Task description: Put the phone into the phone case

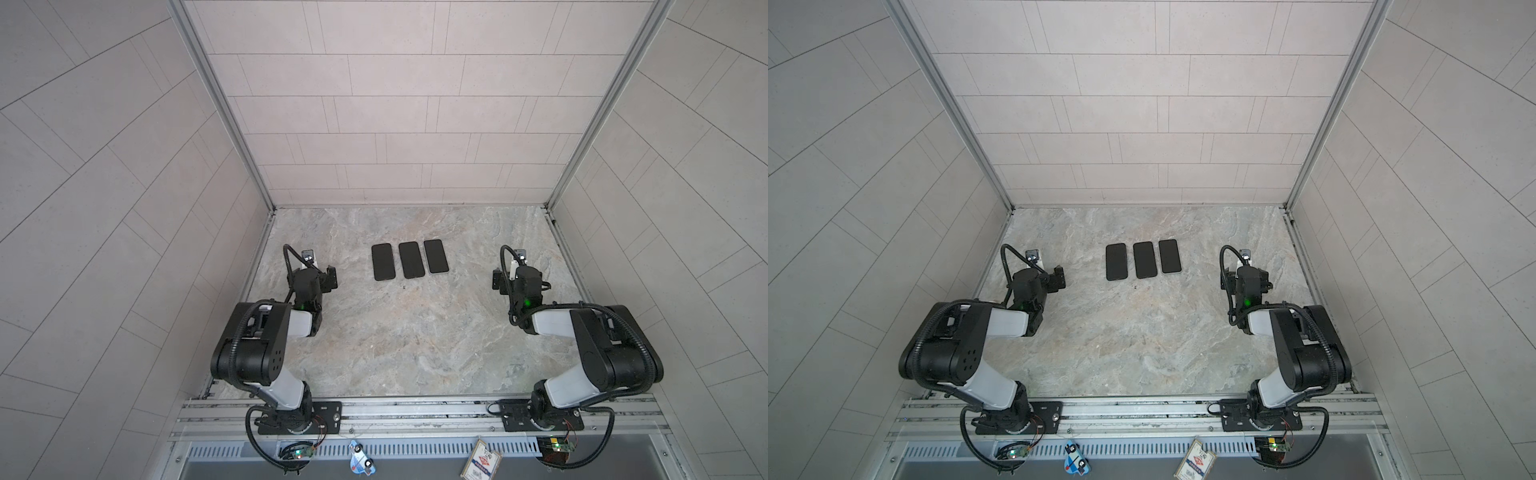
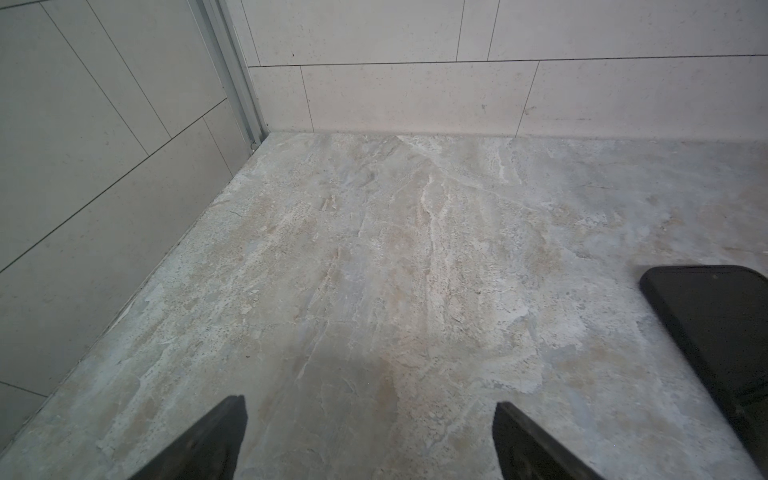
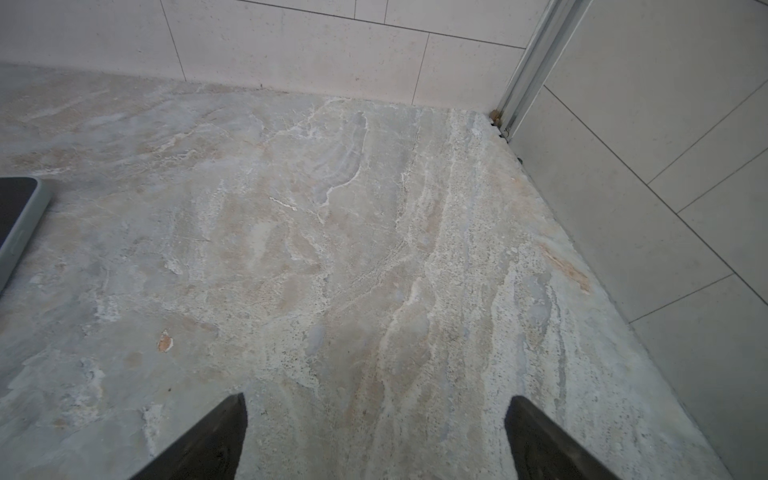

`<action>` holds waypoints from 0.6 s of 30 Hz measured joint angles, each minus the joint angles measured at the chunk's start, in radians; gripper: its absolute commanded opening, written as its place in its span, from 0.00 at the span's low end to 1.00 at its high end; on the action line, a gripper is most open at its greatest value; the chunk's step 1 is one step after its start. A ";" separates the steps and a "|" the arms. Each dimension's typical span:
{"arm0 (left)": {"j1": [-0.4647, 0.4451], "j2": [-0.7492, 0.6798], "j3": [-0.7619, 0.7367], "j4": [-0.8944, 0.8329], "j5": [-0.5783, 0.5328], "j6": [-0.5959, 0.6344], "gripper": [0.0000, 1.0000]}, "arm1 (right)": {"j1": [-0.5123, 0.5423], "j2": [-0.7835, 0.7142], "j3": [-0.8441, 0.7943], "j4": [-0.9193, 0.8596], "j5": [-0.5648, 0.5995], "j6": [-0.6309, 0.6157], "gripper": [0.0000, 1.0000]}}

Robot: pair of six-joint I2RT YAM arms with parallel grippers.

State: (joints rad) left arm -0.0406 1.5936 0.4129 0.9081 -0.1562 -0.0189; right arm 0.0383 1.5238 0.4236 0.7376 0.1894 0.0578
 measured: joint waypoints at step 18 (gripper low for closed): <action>0.000 0.000 0.000 -0.001 0.003 0.000 1.00 | -0.003 0.001 0.014 -0.030 -0.077 -0.013 1.00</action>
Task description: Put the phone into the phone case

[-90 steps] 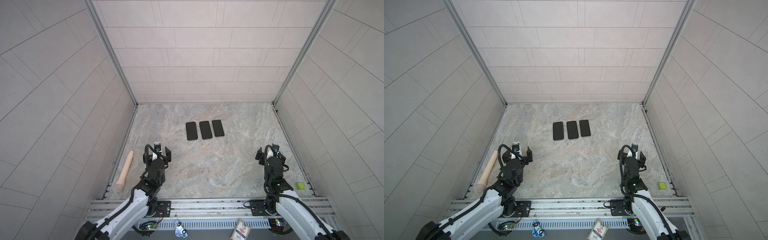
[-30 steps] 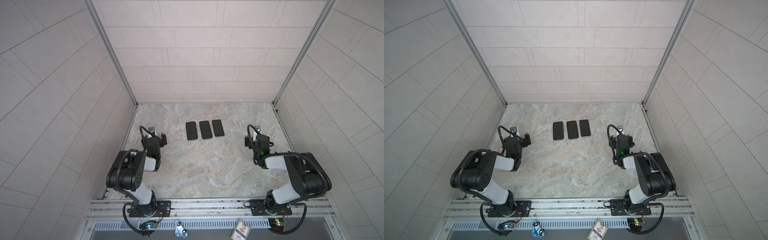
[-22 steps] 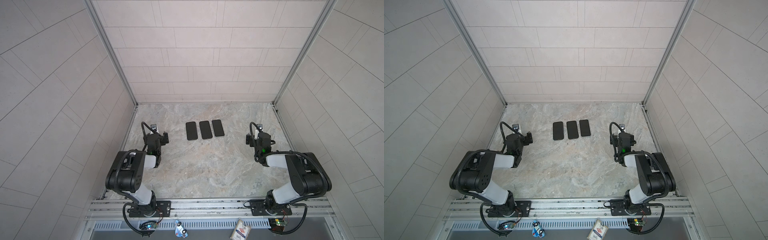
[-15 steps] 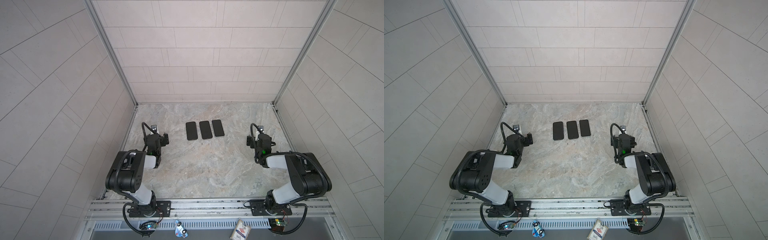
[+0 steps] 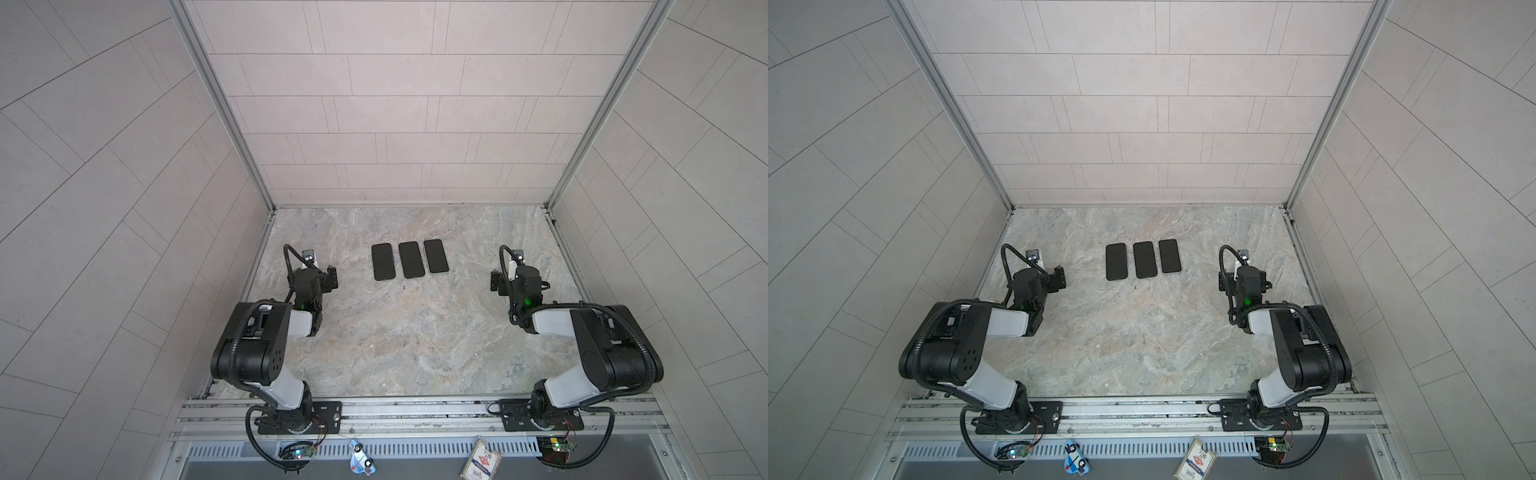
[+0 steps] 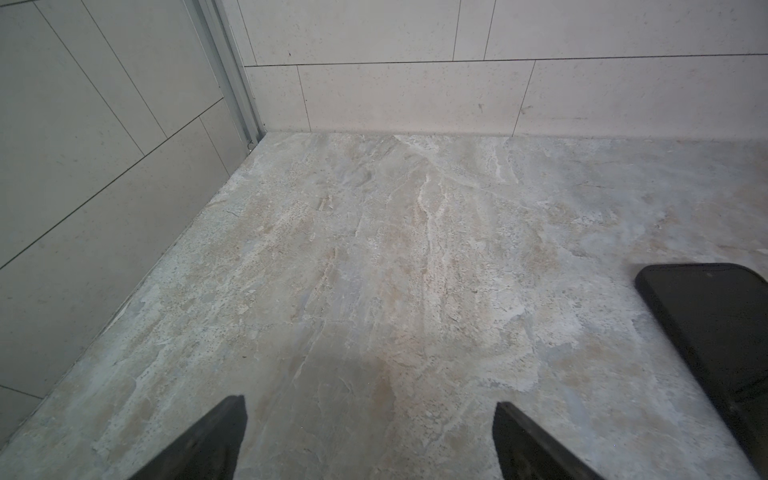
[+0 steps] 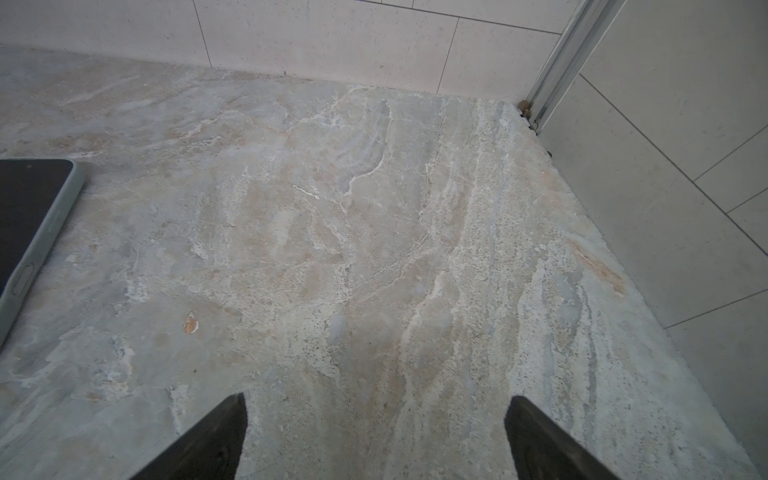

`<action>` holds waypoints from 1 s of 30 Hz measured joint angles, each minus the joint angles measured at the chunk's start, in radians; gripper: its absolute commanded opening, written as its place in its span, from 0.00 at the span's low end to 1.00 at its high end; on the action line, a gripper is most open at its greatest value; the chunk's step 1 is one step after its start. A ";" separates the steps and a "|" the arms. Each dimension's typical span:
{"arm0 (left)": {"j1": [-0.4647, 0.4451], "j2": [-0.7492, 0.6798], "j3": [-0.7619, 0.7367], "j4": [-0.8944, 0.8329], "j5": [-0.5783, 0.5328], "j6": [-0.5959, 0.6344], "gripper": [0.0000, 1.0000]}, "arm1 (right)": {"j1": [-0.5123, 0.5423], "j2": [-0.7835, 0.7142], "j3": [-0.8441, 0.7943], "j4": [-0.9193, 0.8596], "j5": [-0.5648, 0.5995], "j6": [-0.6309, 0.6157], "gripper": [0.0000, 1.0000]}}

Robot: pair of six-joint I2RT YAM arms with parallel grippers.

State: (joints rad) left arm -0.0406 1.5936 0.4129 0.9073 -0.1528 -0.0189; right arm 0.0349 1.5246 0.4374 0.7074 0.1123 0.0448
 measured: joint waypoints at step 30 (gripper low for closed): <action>0.000 0.000 0.000 0.000 0.000 0.000 1.00 | -0.006 -0.051 -0.206 0.201 -0.048 -0.011 0.99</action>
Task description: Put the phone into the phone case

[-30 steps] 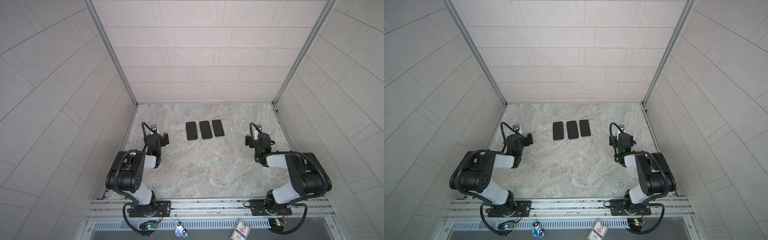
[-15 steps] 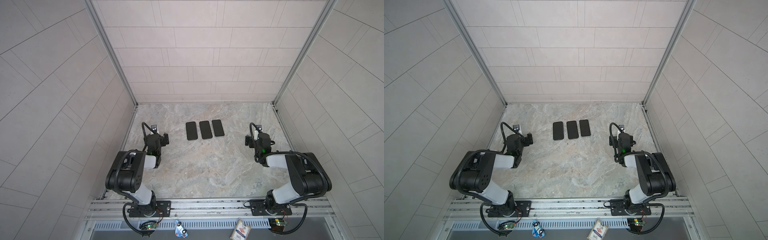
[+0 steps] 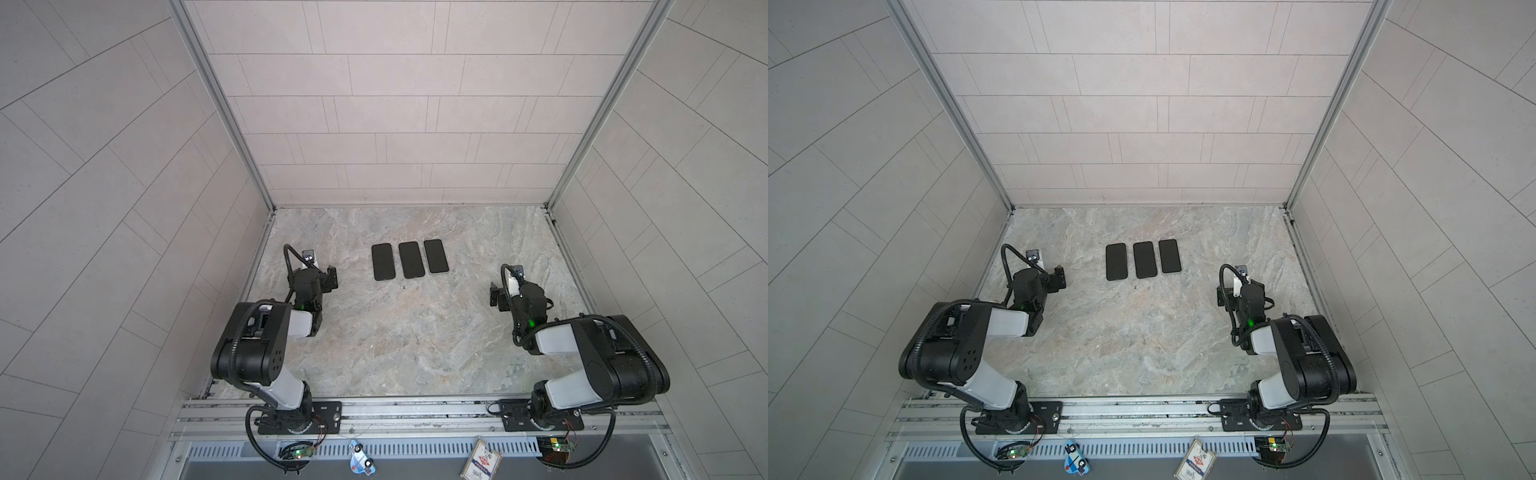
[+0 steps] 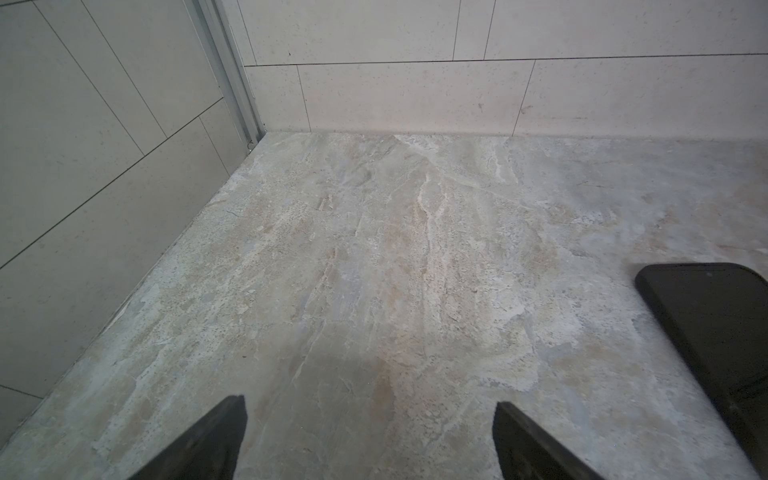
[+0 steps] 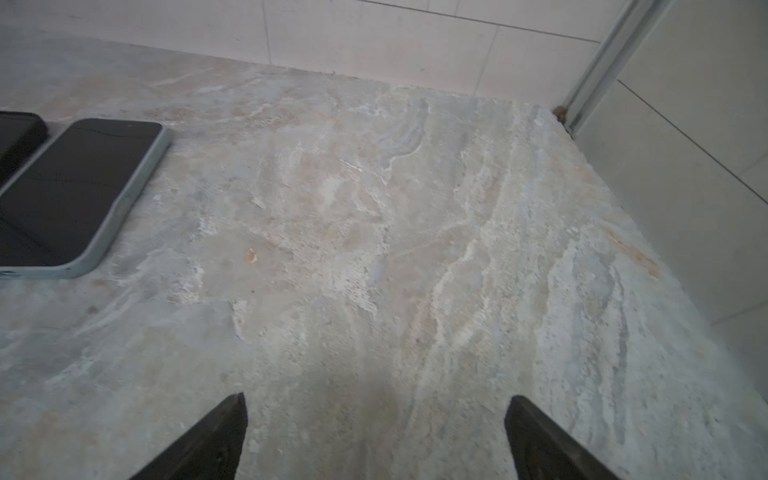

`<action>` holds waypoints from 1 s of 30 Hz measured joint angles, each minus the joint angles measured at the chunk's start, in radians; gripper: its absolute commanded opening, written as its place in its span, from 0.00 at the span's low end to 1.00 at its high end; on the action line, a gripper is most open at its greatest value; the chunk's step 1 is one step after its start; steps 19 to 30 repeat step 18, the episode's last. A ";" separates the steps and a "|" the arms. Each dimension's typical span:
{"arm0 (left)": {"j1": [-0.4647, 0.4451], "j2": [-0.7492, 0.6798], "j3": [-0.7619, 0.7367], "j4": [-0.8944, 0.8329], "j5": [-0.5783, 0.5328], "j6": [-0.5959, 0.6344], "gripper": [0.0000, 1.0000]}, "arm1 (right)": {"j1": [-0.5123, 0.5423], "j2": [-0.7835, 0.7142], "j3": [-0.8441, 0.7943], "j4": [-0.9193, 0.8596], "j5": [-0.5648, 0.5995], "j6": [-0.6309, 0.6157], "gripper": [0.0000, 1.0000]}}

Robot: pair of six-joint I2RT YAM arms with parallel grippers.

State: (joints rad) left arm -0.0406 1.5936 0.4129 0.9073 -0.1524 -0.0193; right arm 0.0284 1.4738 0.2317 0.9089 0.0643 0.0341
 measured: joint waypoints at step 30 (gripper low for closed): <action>0.000 0.000 0.000 0.000 0.000 0.000 1.00 | -0.030 0.033 0.189 -0.153 -0.163 -0.037 1.00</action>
